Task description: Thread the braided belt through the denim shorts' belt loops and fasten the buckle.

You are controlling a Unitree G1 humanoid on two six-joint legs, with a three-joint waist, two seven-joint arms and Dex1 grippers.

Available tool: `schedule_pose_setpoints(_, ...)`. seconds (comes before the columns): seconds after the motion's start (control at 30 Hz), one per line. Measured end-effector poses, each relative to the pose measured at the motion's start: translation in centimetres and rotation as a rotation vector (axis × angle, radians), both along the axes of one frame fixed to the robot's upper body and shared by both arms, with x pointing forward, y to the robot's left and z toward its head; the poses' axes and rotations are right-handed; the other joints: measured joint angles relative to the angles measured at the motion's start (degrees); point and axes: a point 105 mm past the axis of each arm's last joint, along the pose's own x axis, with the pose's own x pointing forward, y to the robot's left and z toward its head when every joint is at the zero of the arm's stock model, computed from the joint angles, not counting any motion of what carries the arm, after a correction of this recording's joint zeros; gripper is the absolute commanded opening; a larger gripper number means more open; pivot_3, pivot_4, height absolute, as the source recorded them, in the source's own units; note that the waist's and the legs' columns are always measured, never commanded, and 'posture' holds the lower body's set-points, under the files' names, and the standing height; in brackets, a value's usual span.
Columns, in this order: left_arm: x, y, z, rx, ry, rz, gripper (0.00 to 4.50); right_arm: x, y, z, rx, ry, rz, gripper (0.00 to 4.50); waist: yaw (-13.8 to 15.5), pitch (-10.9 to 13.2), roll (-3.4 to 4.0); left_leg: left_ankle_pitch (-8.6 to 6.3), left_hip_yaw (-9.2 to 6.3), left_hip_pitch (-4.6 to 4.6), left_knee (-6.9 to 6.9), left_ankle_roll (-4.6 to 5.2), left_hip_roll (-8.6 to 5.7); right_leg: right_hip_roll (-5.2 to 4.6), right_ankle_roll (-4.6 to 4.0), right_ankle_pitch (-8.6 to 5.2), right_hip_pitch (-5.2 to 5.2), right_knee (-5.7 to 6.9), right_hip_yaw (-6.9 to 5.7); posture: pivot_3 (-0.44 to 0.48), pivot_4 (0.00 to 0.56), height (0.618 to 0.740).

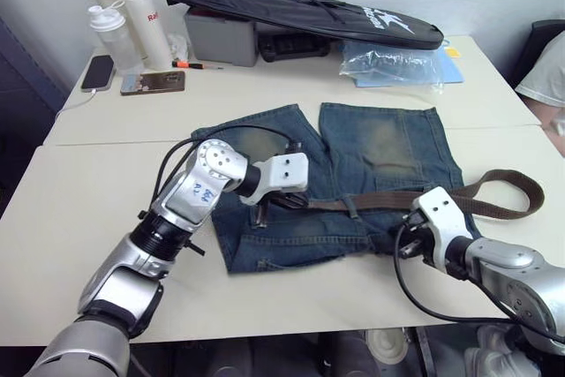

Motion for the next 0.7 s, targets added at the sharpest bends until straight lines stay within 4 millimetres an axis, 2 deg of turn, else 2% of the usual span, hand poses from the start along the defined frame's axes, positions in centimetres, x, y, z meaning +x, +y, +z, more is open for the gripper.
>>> schedule_pose_setpoints(0.13,-0.5,2.3,-0.1,0.018,0.011,0.042,0.21,0.1,0.0,0.0,-0.002,0.003,0.012,0.00,-0.05,0.01,-0.02,0.00,0.00,0.00,0.00,0.00,0.00,0.00,-0.02,-0.01,-0.02,0.02,0.00,0.000,0.150,0.740)
schedule_pose_setpoints(0.33,-0.7,3.7,0.1,0.020,0.008,0.090,0.21,0.2,-0.2,0.0,-0.009,0.010,0.015,0.00,0.01,-0.01,-0.05,0.00,0.00,0.00,0.03,0.00,0.00,0.00,-0.08,-0.04,-0.01,0.02,0.01,0.000,0.150,0.740)
schedule_pose_setpoints(0.47,-0.6,3.4,-0.1,-0.014,0.020,0.119,1.30,0.4,0.0,0.1,-0.010,0.009,0.030,0.00,-0.03,-0.02,-0.07,0.00,0.01,0.00,0.05,0.00,0.00,0.00,-0.11,-0.06,-0.01,0.04,0.03,0.000,0.150,0.740)
schedule_pose_setpoints(0.5,-0.8,3.4,-0.1,-0.026,0.054,0.122,1.89,0.5,0.1,0.2,-0.013,0.009,0.041,0.00,-0.05,-0.01,-0.08,0.00,0.01,0.00,0.04,0.00,0.01,0.00,-0.10,-0.05,-0.03,0.08,0.03,0.000,0.150,0.740)
schedule_pose_setpoints(0.6,-1.1,4.6,0.3,-0.008,0.108,0.130,3.20,0.5,0.0,0.3,-0.021,0.011,0.062,0.00,-0.09,0.00,-0.06,0.00,0.02,-0.02,-0.03,0.01,0.01,0.01,-0.02,-0.01,-0.15,0.15,0.03,0.000,0.150,0.740)
schedule_pose_setpoints(0.67,-1.2,5.4,1.4,-0.017,0.129,0.136,4.16,0.4,-0.3,0.4,-0.036,0.015,0.077,0.00,-0.06,0.00,-0.06,0.00,0.02,-0.03,-0.03,0.01,0.01,0.01,-0.02,-0.01,-0.17,0.18,0.03,0.000,0.150,0.740)
schedule_pose_setpoints(0.7,-1.2,5.7,2.1,-0.033,0.132,0.138,4.48,0.3,-0.5,0.5,-0.040,0.018,0.083,0.00,0.06,0.00,-0.06,0.00,0.02,-0.05,-0.03,0.01,0.00,0.01,-0.02,-0.01,-0.17,0.18,0.03,0.000,0.150,0.740)
